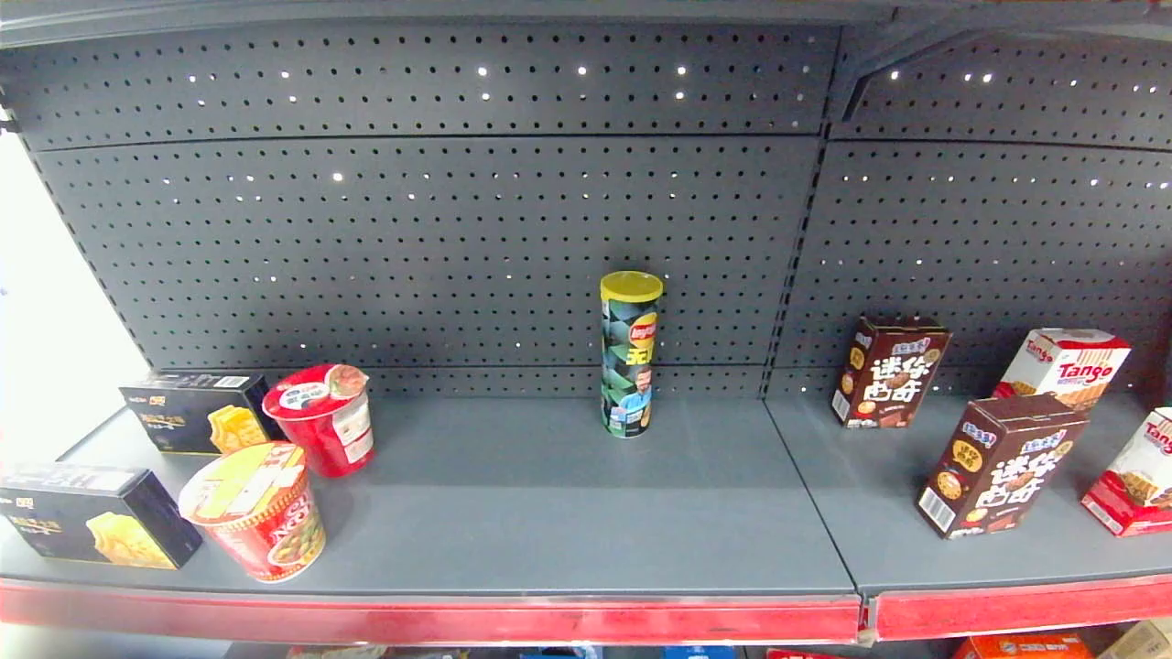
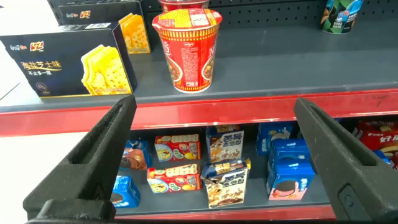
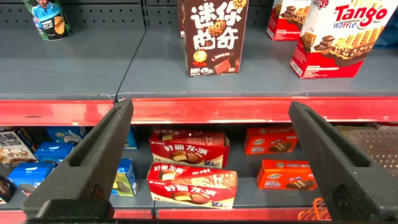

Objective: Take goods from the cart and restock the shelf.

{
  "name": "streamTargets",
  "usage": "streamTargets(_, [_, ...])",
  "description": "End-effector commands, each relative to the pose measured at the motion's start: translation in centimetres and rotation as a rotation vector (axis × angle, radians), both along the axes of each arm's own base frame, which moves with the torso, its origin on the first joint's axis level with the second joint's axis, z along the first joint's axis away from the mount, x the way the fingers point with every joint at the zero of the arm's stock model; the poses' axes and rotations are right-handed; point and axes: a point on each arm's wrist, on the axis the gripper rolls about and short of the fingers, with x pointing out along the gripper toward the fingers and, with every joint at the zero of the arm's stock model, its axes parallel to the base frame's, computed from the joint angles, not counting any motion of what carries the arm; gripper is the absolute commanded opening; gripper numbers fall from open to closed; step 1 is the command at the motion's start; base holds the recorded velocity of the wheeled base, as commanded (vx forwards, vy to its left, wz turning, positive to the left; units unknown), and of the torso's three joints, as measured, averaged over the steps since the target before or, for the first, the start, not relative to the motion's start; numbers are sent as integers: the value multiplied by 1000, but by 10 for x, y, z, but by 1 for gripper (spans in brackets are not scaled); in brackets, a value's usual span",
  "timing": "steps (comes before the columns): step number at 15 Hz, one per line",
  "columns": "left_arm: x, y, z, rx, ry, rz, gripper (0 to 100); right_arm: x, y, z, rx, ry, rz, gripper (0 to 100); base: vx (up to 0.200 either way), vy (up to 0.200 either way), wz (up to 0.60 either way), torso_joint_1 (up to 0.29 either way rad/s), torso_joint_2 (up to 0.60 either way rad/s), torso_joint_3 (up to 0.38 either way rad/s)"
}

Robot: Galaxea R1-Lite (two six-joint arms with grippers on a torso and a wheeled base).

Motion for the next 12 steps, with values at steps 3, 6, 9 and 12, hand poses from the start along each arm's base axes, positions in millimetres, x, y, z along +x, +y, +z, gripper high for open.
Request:
streamTargets(3, [0, 0, 0, 0, -1, 0, 100, 0, 0, 0, 2, 1, 2, 100, 0, 0, 0, 0, 0, 0])
streamTargets(6, [0, 0, 0, 0, -1, 0, 100, 0, 0, 0, 2, 1, 0, 100, 0, 0, 0, 0, 0, 0])
streamTargets(9, [0, 0, 0, 0, -1, 0, 100, 0, 0, 0, 2, 2, 2, 100, 0, 0, 0, 0, 0, 0])
streamTargets(12, [0, 0, 0, 0, -1, 0, 100, 0, 0, 0, 2, 2, 5, 100, 0, 0, 0, 0, 0, 0])
